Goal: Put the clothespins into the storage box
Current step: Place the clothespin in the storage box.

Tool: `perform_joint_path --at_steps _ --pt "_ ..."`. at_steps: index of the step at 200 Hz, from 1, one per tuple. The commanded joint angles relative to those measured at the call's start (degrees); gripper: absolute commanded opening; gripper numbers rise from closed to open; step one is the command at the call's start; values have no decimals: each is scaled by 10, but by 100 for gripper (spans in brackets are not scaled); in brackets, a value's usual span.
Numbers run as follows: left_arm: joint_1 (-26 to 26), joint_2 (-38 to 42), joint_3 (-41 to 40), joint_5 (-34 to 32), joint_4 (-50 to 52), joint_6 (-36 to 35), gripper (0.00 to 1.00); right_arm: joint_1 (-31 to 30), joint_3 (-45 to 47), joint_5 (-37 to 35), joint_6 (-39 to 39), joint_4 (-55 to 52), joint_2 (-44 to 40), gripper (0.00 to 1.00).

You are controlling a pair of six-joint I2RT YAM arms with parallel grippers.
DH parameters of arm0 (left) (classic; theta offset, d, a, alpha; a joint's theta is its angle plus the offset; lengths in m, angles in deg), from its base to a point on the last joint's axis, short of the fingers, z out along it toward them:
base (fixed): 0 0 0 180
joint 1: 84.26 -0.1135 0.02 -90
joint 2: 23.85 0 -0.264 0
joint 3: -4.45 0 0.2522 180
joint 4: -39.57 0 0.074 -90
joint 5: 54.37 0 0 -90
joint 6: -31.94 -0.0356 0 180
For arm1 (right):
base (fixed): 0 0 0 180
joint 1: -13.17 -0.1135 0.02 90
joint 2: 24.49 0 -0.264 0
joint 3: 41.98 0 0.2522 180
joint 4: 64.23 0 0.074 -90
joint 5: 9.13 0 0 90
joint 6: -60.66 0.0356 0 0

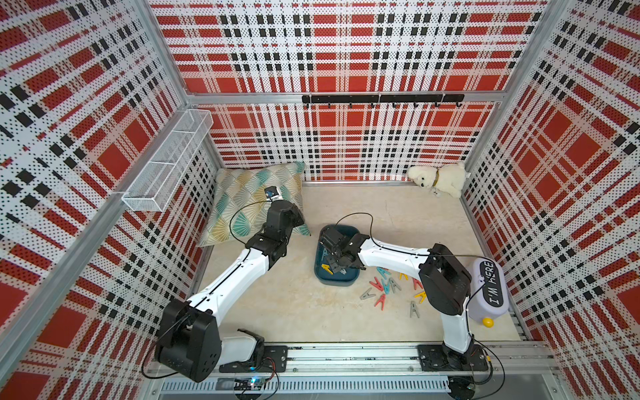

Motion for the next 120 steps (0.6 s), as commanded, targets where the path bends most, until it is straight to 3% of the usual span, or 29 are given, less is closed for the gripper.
perform_joint_path --at_steps 1,69,120 --pt "0 9 4 -4 3 1 29 -5 17 -17 -3 -10 13 5" --pt "33 -12 12 -36 1 -6 29 -5 6 -48 18 -11 23 9" --pt "62 -5 2 -67 -14 3 28 -4 -15 -56 33 9 5 26"
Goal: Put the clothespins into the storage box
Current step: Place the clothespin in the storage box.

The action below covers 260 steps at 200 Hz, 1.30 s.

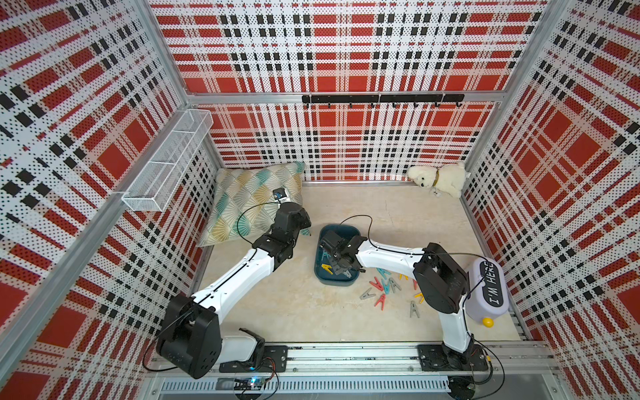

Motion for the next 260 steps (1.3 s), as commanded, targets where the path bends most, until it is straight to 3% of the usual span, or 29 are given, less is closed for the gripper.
perform_joint_path --at_steps 1,59,116,144,186,260 --pt "11 11 1 -34 -9 0 28 -2 -10 -14 15 17 -12 26" --pt "13 31 -24 -49 -20 5 29 37 24 -21 74 35 -134 30" --pt "40 4 -7 -60 -32 12 28 145 202 5 128 51 -346 34" --pt "51 -2 5 -69 -27 7 28 203 290 51 132 58 -426 36" --pt "61 -16 7 -76 -23 7 28 230 357 91 130 51 -465 36" --pt "74 -28 -9 -62 -28 13 28 238 364 104 91 14 -457 38"
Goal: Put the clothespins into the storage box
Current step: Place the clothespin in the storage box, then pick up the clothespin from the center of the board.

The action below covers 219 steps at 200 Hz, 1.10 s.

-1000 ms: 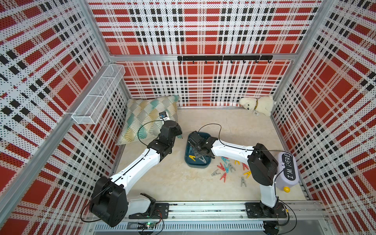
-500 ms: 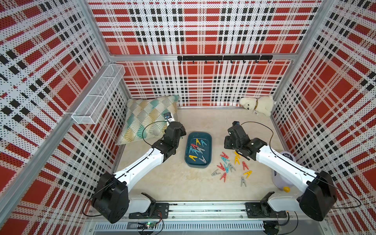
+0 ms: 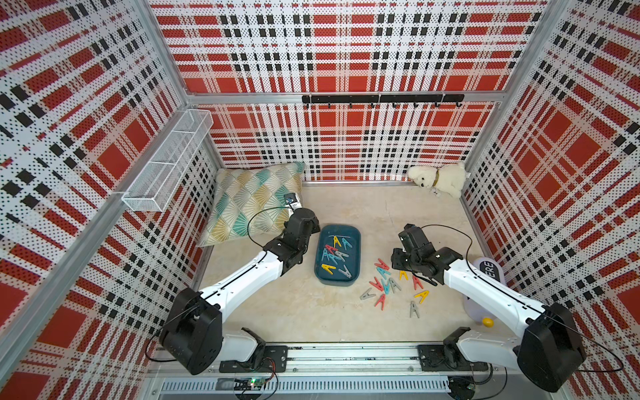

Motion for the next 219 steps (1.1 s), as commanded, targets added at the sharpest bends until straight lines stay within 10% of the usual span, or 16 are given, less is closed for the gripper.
perform_joint_path --at_steps 1,219 --pt "12 -9 1 4 -9 2 28 7 -4 -1 -22 -27 -5 38" --pt "43 1 -15 -3 -4 -8 28 38 68 -5 -13 42 99 34"
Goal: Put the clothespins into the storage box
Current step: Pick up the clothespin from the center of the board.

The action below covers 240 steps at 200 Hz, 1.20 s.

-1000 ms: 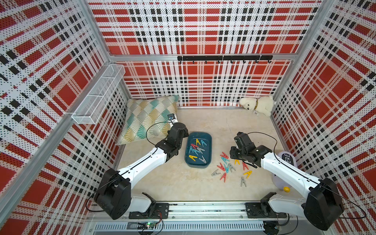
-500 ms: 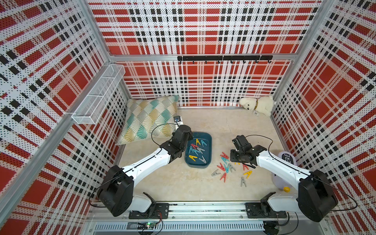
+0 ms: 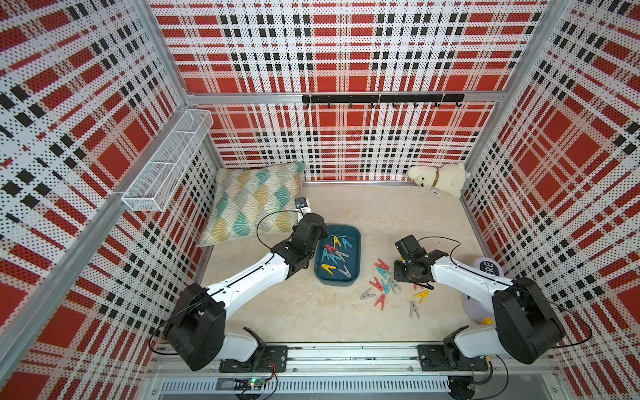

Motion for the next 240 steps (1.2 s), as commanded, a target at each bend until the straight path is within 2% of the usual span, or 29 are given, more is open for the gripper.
perform_joint_path --at_steps 1,87,147,169,213,240 --pt "1 14 -8 -2 -5 -6 28 3 7 -8 4 20 -1 34" --pt "1 15 -18 4 -16 -3 28 3 25 -7 11 48 21 24" --pt "-6 31 -32 6 -16 -4 28 3 19 -23 5 47 42 11" --pt "-11 38 -38 8 -14 -4 28 3 -5 -29 -3 25 39 7" --pt "-17 51 -49 11 -10 -2 29 -6 -81 -37 -25 -45 -26 6" --pt "-22 57 -56 12 -11 1 29 -43 -149 -36 -34 -71 -29 5"
